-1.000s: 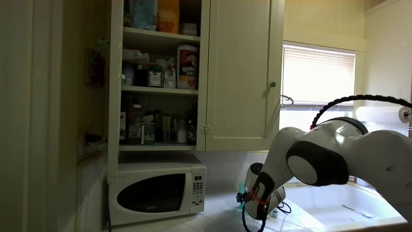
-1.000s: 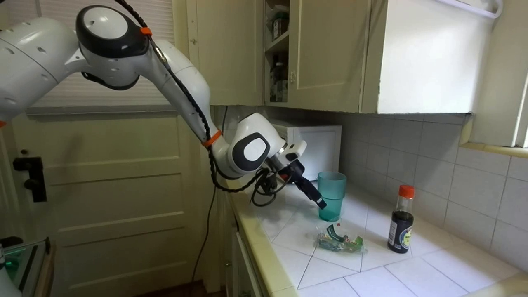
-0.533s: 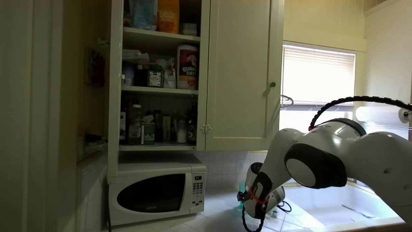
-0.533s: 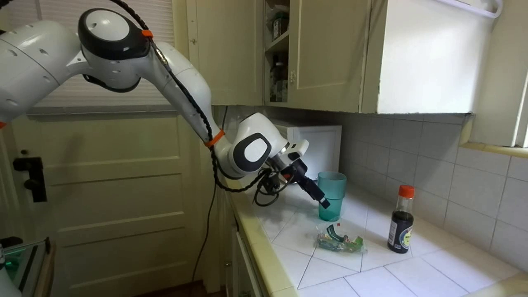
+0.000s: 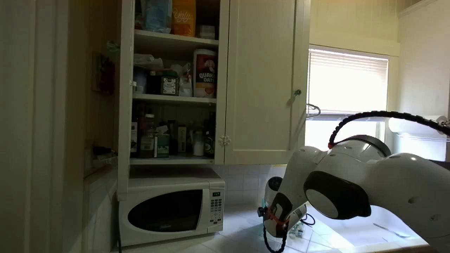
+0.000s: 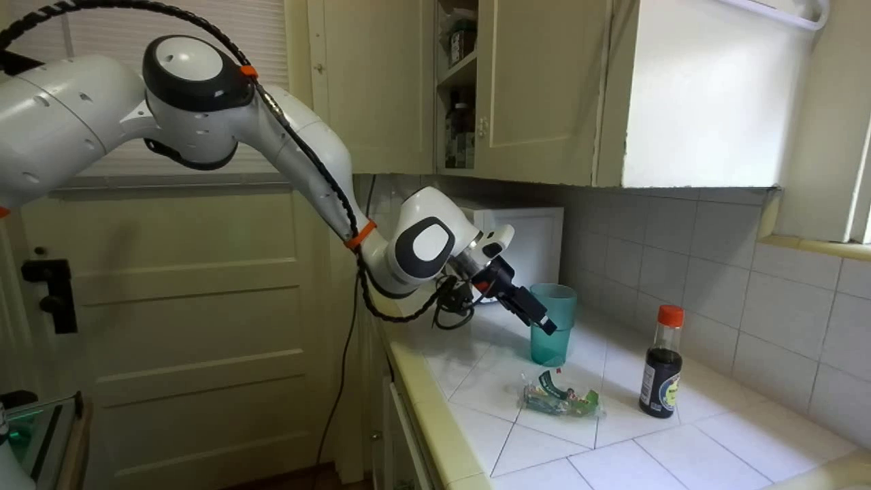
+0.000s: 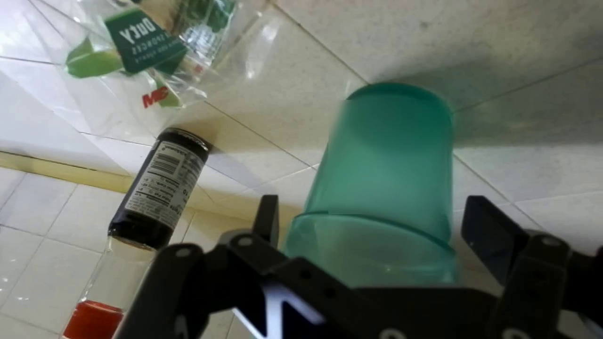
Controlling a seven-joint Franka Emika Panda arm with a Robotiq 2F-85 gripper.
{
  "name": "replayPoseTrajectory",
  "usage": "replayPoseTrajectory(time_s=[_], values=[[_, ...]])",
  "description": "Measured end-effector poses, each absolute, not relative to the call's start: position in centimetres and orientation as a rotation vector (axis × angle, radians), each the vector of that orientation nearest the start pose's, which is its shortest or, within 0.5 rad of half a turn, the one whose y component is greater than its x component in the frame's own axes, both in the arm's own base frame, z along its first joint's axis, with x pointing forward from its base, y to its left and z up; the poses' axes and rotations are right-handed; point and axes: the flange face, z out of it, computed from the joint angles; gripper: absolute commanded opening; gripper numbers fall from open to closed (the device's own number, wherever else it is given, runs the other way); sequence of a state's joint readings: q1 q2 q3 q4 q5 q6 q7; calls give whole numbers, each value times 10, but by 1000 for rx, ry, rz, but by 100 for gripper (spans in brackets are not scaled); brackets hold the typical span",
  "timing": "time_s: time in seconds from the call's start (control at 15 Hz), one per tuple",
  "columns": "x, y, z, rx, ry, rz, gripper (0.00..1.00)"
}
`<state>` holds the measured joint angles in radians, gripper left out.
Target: Put the blue cup in the open upper cabinet then close the cabinet.
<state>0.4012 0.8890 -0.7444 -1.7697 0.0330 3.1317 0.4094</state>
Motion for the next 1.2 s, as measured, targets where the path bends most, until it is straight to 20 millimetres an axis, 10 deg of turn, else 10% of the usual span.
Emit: replayPoseTrajectory(time_s=[0.8,0.87,1.2], values=[[711,-161,227,-3246,575,-1175,100],[712,-163,227,-3232,575,-1170,75],[719,-174,228,-3171,575,-1162,56]])
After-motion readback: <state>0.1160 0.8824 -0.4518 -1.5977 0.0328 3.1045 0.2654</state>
